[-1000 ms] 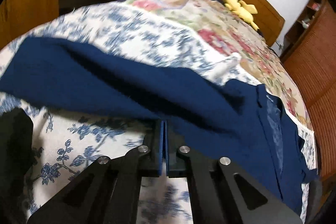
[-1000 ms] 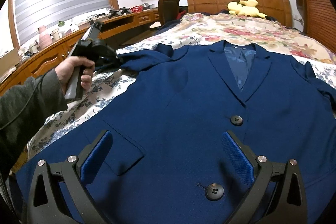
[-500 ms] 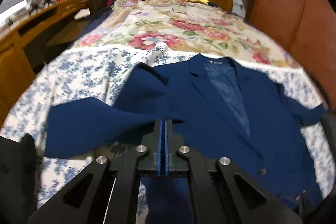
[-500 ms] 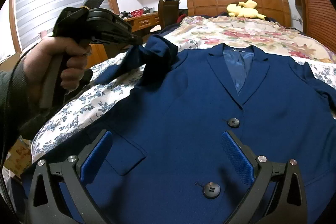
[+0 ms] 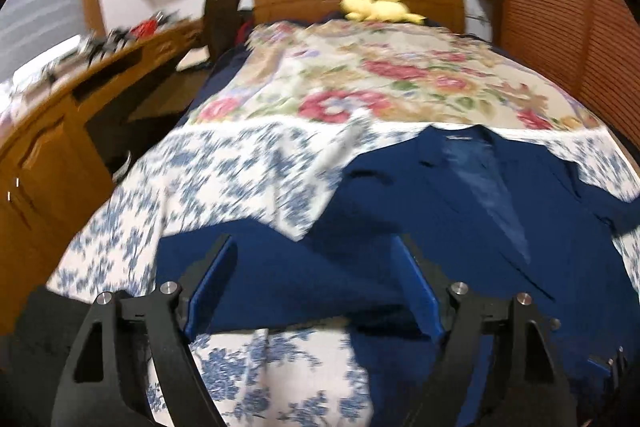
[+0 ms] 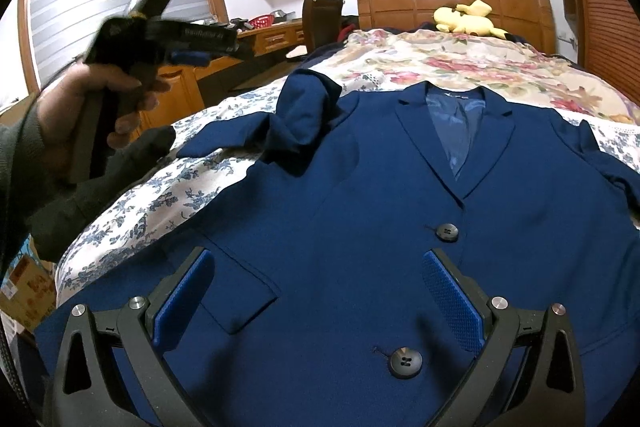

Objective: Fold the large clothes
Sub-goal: 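Lift the blazer side with its sleeve and fold it over toward the center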

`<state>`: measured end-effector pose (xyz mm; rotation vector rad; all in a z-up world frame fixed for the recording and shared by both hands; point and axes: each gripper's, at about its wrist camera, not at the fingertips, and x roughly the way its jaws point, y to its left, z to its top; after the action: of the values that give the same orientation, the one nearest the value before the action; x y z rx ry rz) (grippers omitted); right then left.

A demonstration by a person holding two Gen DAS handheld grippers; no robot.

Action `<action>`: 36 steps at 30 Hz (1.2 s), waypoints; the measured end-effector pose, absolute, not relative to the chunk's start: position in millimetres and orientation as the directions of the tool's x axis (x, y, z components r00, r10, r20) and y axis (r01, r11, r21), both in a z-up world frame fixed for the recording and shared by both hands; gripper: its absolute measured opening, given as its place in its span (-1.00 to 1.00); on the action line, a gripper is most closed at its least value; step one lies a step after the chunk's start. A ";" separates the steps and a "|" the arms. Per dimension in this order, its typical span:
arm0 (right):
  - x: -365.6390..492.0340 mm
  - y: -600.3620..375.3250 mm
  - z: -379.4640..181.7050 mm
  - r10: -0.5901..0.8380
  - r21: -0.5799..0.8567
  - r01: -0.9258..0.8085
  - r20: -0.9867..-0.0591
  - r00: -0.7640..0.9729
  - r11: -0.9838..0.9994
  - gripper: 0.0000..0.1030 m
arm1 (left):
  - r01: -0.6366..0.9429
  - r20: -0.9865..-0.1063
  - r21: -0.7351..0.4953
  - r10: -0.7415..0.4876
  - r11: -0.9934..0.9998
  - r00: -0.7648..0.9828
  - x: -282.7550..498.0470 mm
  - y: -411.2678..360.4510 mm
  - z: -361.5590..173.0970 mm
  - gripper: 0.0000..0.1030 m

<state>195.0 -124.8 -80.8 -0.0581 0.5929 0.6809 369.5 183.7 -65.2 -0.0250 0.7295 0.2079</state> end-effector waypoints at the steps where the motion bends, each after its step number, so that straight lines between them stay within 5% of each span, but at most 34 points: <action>1: 195.5 -124.3 -81.3 0.575 0.138 -0.608 -0.535 0.618 0.782 1.00 | -0.218 -0.671 0.044 0.191 0.975 0.716 370.7 194.2 -71.2 0.55; 11: 198.5 -122.9 -83.9 0.577 0.147 -0.608 -0.547 0.607 0.780 1.00 | -0.409 -0.761 0.012 0.274 0.912 0.588 370.4 288.6 -151.2 0.55; 21: 199.6 -121.8 -84.0 0.576 0.148 -0.608 -0.547 0.607 0.780 1.00 | -0.387 -0.821 0.037 0.249 0.921 0.514 383.3 292.9 -189.4 0.48; 28: 199.3 -122.9 -85.0 0.577 0.148 -0.607 -0.544 0.609 0.781 1.00 | -0.349 -0.843 -0.001 0.187 0.937 0.504 394.1 288.2 -186.5 -0.85; 36: 197.4 -124.5 -83.3 0.576 0.146 -0.604 -0.538 0.616 0.783 1.00 | -0.325 -0.730 0.115 0.301 0.939 0.613 387.1 233.4 -119.2 -0.92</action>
<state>197.4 -124.5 -83.3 -0.0511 0.6009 0.6799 387.1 233.4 -119.2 -0.0297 0.8365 0.3610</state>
